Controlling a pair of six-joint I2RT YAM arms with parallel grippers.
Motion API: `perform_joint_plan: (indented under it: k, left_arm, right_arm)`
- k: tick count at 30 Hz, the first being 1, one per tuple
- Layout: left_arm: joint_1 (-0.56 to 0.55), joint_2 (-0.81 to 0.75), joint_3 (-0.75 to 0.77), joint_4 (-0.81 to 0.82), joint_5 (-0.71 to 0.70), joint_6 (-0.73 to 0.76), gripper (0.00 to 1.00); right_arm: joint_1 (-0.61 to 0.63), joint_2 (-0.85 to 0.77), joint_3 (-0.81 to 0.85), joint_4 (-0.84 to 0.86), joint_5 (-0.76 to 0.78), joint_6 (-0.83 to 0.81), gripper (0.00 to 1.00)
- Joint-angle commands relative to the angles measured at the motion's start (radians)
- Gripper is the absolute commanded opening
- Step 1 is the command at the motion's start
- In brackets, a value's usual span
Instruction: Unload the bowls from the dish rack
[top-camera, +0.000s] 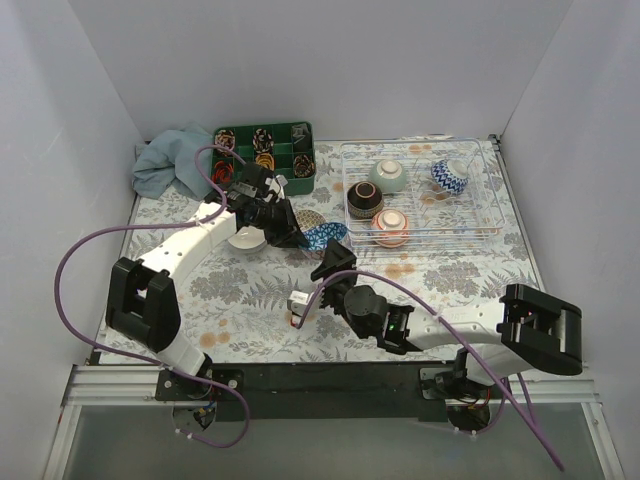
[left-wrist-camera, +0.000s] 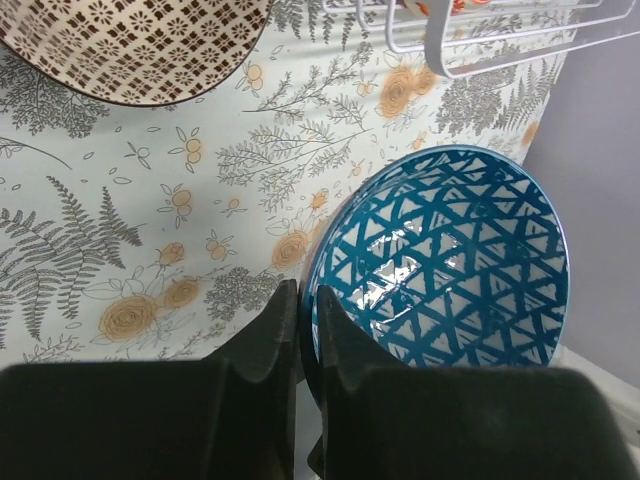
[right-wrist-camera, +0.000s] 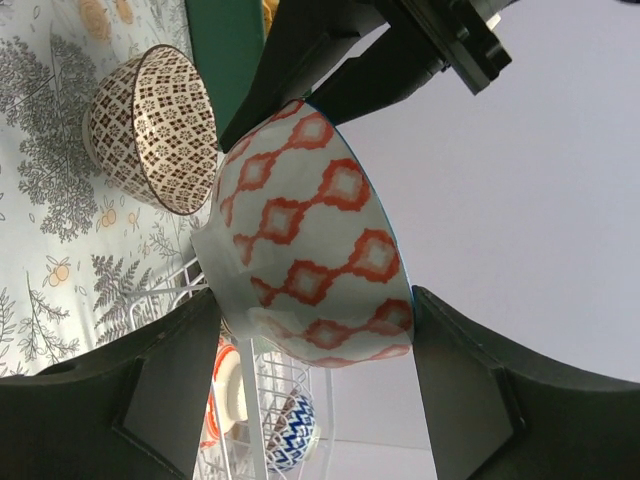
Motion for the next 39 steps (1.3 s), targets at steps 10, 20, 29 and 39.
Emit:
perform_joint_plan:
  k: [10,20,29,39]
  left_arm:
    - [-0.008,-0.048,-0.008,0.099,0.021,0.021,0.0]
    - [-0.008,-0.037,-0.049,0.108,0.053,0.006,0.0]
    - [-0.008,-0.048,-0.036,0.105,-0.03,0.012,0.0]
    - [-0.008,-0.059,0.064,0.073,-0.25,0.068,0.0]
  right_arm:
    - [0.012,0.034,-0.005,0.264,0.055,0.035,0.08]
    - [0.021,0.141,-0.042,0.602,0.106,-0.155,0.06]
    - [0.03,0.187,-0.037,0.663,0.12,-0.192,0.54]
    - [0.037,0.163,-0.028,0.593,0.141,-0.148,0.95]
